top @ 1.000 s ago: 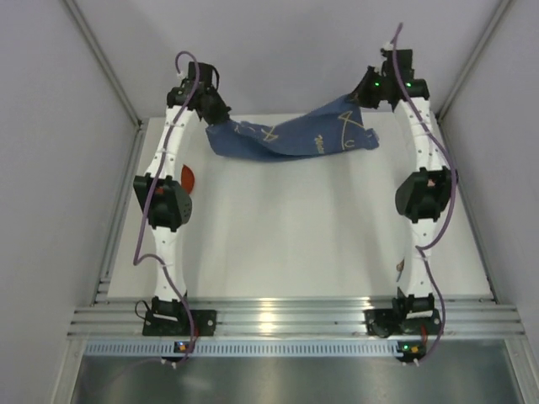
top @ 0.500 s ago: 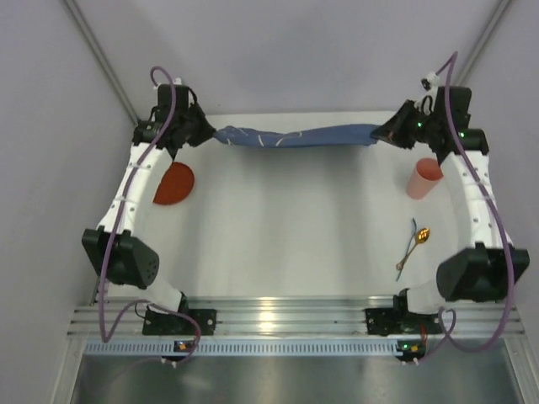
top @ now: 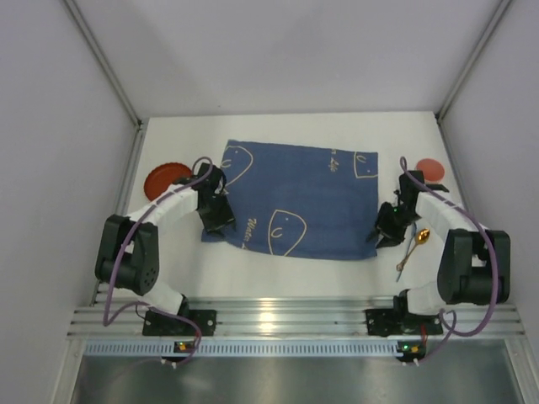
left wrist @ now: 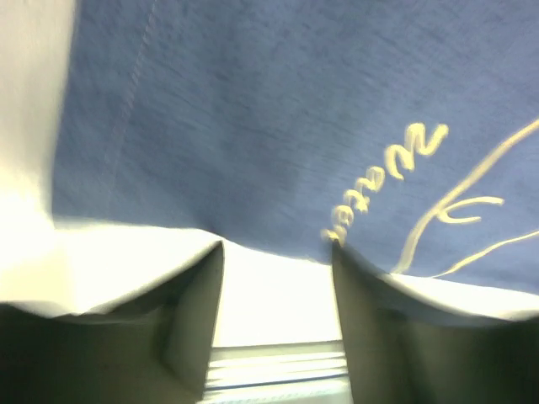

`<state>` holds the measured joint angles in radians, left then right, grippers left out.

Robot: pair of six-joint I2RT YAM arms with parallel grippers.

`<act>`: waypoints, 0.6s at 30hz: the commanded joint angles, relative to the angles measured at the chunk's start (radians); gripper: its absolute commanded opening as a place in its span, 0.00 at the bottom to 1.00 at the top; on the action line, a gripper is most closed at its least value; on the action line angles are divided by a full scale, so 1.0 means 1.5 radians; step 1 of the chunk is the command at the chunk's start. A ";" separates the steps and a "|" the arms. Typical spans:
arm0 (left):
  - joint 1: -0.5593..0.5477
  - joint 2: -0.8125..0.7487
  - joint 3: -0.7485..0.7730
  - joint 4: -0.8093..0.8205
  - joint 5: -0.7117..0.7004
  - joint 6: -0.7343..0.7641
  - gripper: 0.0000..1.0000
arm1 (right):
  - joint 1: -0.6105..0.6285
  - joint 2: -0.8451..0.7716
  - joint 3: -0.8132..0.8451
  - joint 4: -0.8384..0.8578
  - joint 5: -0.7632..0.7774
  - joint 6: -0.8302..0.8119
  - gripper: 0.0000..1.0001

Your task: Set the dinner table for one person

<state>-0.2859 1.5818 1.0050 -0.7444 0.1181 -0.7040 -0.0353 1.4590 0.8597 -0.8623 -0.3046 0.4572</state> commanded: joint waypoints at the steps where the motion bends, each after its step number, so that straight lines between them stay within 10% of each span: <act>1: -0.009 -0.084 0.004 -0.008 0.034 -0.021 0.64 | 0.002 -0.093 0.036 -0.054 0.071 -0.012 0.56; 6: -0.010 -0.107 0.061 -0.028 0.037 -0.019 0.93 | 0.005 -0.114 0.124 -0.086 0.060 -0.012 0.99; 18: 0.008 0.116 0.241 0.039 0.024 0.090 0.87 | 0.073 0.094 0.326 0.066 -0.009 -0.007 1.00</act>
<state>-0.2817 1.6894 1.3231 -0.7151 0.1352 -0.6239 0.0196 1.5047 1.2381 -0.8524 -0.2901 0.4488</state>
